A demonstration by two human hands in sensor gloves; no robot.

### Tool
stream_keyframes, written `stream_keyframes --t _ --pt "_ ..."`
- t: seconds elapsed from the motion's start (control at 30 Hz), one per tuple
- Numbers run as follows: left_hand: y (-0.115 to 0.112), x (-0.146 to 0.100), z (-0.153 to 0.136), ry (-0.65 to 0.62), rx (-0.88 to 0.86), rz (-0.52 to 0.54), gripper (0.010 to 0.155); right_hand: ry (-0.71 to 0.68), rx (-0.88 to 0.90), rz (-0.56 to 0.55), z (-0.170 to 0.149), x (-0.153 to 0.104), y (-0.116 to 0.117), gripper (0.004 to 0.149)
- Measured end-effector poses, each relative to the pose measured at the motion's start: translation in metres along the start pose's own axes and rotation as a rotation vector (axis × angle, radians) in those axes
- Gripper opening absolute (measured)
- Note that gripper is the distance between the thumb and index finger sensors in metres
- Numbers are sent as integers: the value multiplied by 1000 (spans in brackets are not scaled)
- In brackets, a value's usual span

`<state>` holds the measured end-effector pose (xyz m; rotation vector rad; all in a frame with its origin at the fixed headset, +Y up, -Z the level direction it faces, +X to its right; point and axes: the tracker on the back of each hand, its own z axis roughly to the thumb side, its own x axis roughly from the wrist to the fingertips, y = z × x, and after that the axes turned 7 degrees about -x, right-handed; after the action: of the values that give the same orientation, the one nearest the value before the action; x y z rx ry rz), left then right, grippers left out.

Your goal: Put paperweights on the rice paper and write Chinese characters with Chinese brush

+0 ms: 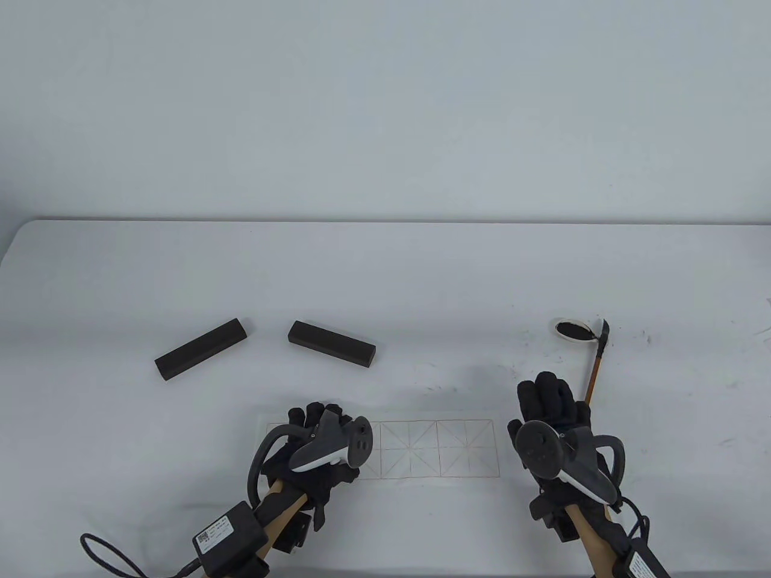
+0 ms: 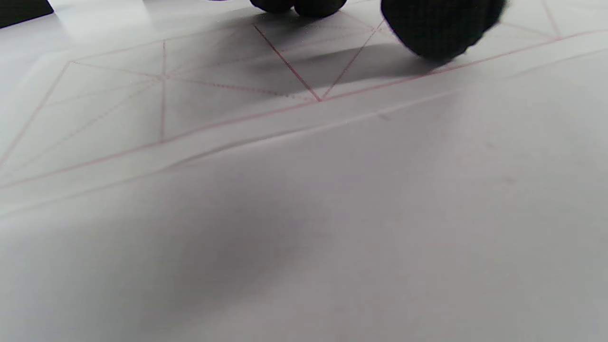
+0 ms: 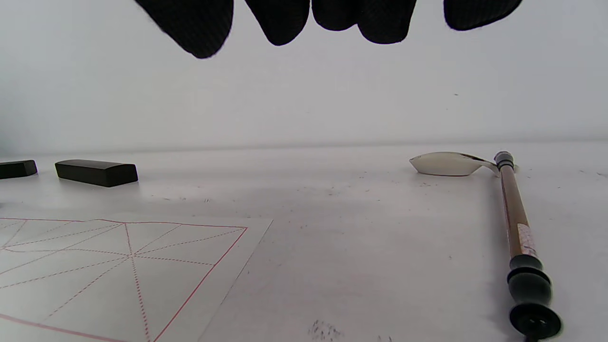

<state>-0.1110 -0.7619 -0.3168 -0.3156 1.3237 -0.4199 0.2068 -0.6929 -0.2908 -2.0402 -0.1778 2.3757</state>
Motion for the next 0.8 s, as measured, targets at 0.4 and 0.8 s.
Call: stream_keyframes --t 0.4,0.8 --pt "13 -9 -19 12 -109 72 88 -1 4 6 0 1 1 65" --pt "57 -26 -77 187 -281 209 87 -11 8 -4 3 -1 -2 65"
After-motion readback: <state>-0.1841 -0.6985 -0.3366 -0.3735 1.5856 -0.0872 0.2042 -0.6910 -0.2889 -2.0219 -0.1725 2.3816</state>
